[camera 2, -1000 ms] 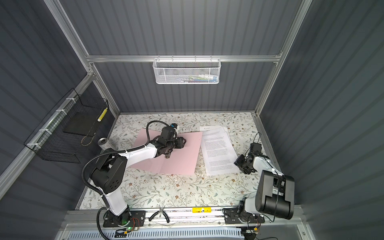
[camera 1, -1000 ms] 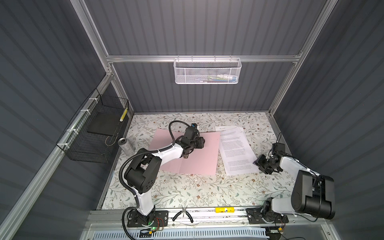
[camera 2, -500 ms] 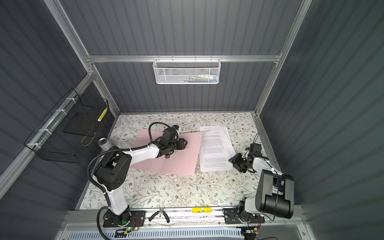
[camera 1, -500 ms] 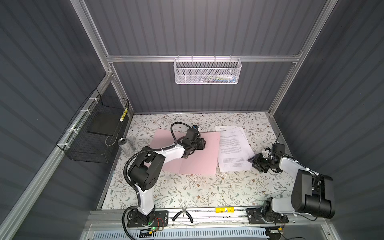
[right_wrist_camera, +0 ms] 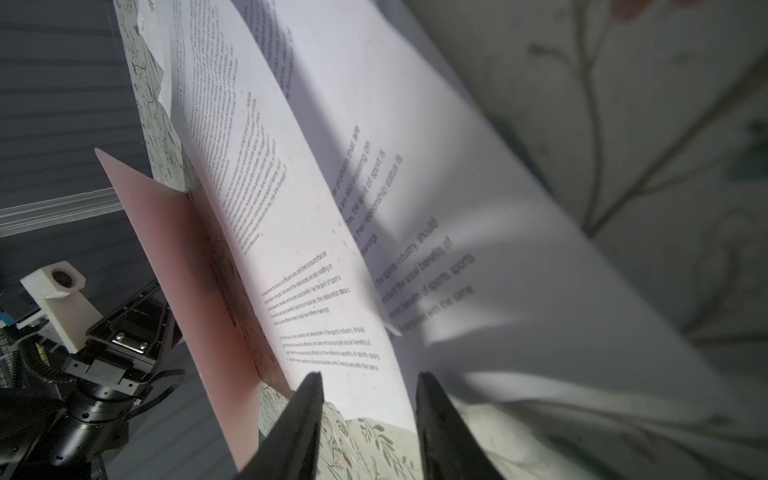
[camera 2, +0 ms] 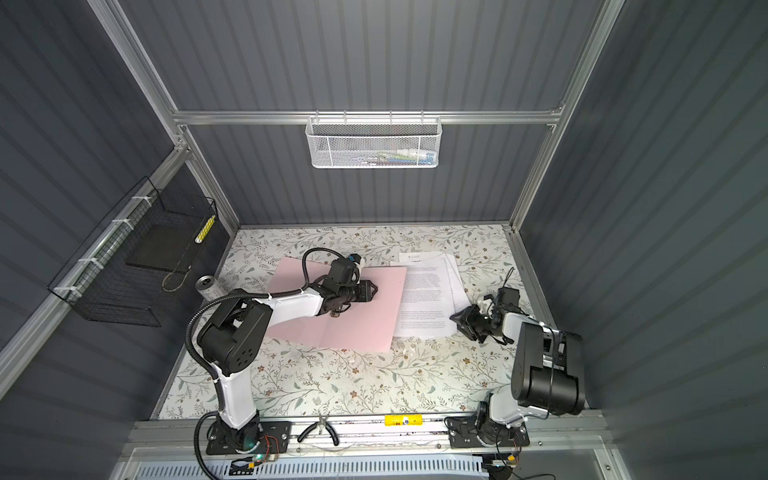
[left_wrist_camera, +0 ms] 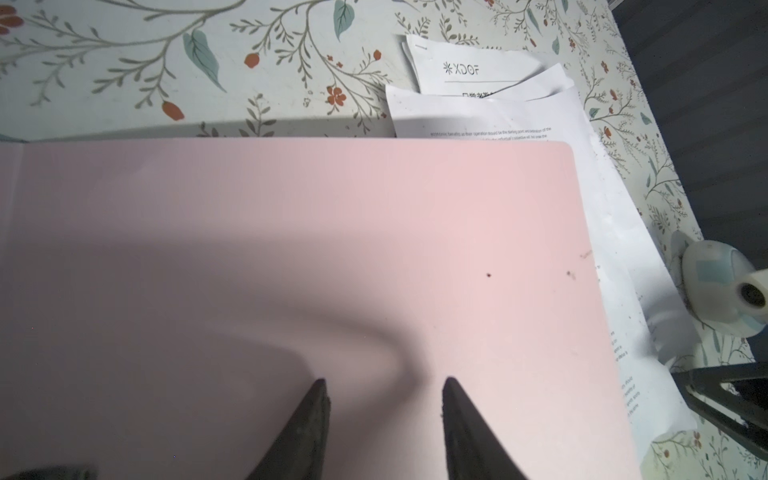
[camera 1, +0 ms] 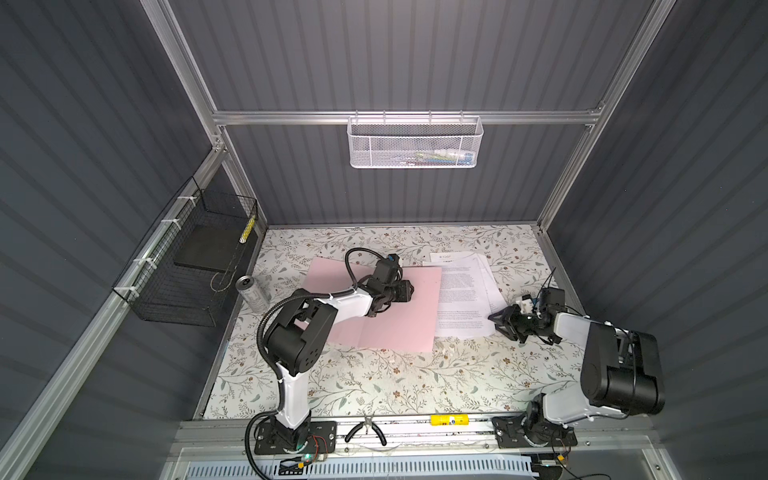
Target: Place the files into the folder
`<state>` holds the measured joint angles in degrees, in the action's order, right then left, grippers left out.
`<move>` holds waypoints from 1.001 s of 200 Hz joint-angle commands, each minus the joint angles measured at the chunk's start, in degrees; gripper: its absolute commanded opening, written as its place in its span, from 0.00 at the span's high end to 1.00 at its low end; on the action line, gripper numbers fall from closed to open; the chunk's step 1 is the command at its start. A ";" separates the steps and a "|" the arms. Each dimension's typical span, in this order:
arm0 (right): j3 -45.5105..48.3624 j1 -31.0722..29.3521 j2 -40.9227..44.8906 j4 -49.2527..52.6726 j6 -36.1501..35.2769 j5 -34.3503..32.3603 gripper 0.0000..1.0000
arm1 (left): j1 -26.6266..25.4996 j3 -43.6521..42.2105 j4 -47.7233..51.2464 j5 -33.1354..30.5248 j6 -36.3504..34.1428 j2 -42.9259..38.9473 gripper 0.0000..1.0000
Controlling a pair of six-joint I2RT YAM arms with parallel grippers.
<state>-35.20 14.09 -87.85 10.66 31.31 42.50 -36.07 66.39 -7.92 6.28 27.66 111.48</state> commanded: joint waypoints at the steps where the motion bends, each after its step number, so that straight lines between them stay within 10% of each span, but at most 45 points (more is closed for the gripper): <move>1: -2.83 -1.39 -1.69 -1.41 0.48 1.87 0.60 | -0.31 1.98 -0.51 1.49 0.29 2.28 0.54; 200: -19.91 -8.40 -21.41 -6.38 1.56 5.22 0.70 | -0.05 4.06 -1.04 2.86 0.29 8.24 0.71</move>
<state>-53.36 6.90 -107.74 4.29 33.45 46.15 -36.07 69.38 -9.72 8.25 28.10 118.04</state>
